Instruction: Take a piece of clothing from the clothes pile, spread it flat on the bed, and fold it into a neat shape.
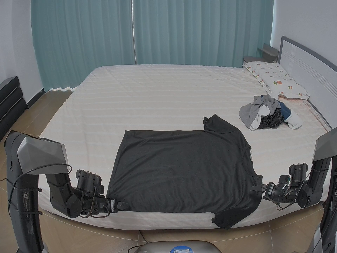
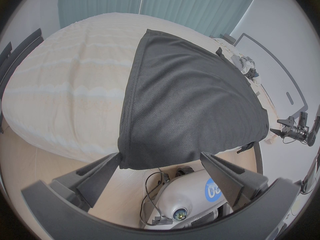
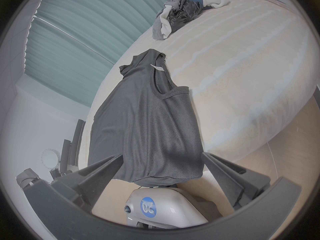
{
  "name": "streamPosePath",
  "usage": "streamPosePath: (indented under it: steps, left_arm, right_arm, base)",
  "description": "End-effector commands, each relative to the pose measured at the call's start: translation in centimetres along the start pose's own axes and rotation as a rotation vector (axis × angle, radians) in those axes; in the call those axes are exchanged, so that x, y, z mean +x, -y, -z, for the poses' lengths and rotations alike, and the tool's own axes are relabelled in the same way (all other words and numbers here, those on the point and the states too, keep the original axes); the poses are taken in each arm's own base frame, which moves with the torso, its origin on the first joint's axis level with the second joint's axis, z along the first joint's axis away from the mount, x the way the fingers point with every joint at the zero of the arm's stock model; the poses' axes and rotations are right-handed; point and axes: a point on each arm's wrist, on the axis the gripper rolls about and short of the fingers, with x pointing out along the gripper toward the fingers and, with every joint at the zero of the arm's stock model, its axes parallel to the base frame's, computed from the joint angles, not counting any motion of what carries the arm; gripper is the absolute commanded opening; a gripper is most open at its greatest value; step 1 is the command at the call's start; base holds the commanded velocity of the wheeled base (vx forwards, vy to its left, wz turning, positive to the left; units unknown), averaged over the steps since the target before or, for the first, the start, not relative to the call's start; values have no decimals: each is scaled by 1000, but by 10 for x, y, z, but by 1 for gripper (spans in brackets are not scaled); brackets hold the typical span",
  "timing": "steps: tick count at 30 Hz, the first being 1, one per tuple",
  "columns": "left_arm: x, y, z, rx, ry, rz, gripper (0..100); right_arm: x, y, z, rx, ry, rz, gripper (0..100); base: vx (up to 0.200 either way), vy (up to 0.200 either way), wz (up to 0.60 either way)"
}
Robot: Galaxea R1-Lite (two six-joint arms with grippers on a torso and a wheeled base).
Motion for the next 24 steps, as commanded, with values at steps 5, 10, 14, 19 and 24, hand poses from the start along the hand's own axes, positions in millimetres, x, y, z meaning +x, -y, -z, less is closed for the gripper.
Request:
streamPosePath:
  steps: [5, 10, 14, 19, 24]
  left_arm:
    - [4, -2, 0, 19, 1, -21, 100]
    - [6, -2, 1, 26, -3, -30, 100]
    - [7, -2, 3, 35, -4, -56, 100]
    - [9, -1, 2, 40, 1, -59, 100]
    - [12, 2, 1, 48, 5, -56, 100]
  right_arm:
    - [1, 1, 1, 2, -4, 2, 100]
    - [1, 1, 1, 2, -4, 2, 100]
    - [1, 0, 1, 1, -5, 1, 100]
    - [2, 0, 2, -2, -8, 1, 100]
    - [2, -1, 2, -3, -9, 0, 100]
  base:
    - [0, 0, 0]
    - [0, 0, 0]
    - [0, 0, 0]
    - [0, 0, 0]
    - [0, 0, 0]
